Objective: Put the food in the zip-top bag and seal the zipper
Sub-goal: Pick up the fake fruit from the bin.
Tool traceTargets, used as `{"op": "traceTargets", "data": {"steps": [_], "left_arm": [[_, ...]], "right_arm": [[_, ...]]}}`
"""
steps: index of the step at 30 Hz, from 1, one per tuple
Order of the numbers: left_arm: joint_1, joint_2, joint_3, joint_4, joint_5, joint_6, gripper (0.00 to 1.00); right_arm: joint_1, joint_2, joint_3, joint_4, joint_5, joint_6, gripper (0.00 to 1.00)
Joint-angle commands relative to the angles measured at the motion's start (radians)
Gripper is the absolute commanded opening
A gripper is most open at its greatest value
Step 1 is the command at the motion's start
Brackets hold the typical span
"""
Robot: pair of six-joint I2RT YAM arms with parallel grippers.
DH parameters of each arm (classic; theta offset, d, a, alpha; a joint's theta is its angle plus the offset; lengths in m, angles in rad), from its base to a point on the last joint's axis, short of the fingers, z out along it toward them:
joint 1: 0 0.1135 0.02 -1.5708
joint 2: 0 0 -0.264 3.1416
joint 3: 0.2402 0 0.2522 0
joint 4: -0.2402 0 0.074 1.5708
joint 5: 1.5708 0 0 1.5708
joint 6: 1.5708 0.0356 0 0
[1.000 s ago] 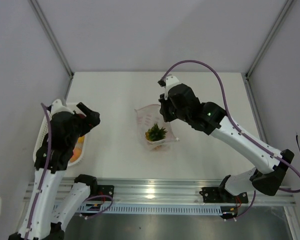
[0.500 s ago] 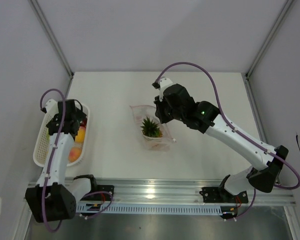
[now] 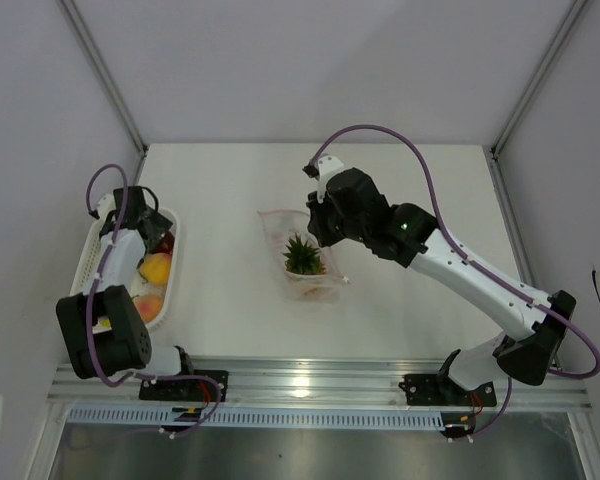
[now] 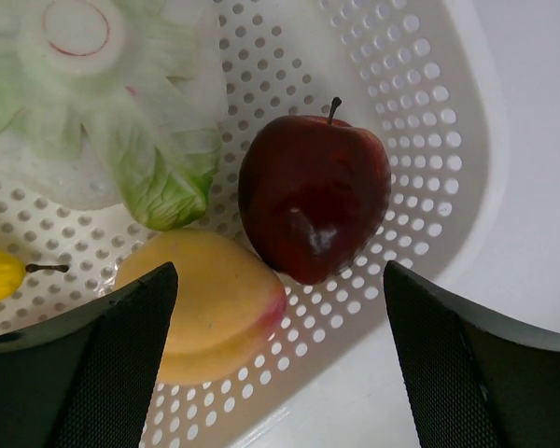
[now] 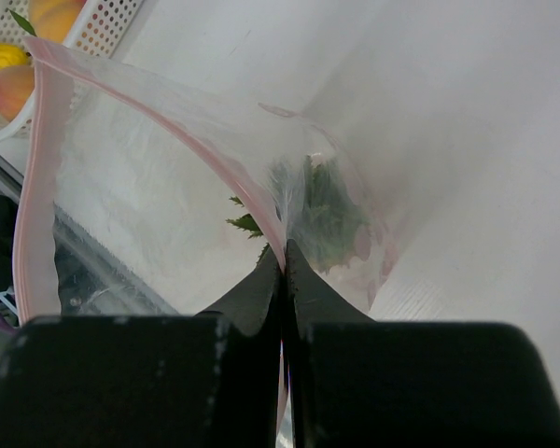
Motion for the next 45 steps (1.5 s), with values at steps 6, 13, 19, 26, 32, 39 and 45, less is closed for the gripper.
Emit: {"op": "traceTargets", "data": {"steps": [6,13,19,26,32,39,45], "left_arm": [[0.050,0.127,0.101,0.060,0.063,0.004,0.92],[0.065,0.224,0.124,0.070,0.125,0.032,0.92],[0.065,0.253,0.102,0.079,0.141,0.023,0.93],[0.065,0.250,0.098,0.071,0.128,0.021,0.82],[0.064,0.199,0.104,0.053,0.112,0.029,0.50],[0.019,-0.020,0.075,0.033,0.140,0.003,0.20],[-0.125,-0.264,0.009,0.057,0.272,-0.014,0.09]], "right_arm": [[-0.006,-0.037,-0.010,0.036,0.007,-0.013,0.00],[-0.008,-0.039,-0.015,0.049,-0.006,-0.011,0.00],[-0.006,-0.052,-0.030,0.058,-0.001,-0.007,0.00],[-0.006,-0.065,-0.041,0.058,-0.009,-0.001,0.00],[-0.006,-0.075,-0.044,0.063,-0.018,0.006,0.00],[-0.008,-0.055,-0.035,0.061,-0.016,0.010,0.00],[-0.008,0.009,0.028,0.021,0.026,0.010,0.00]]}}
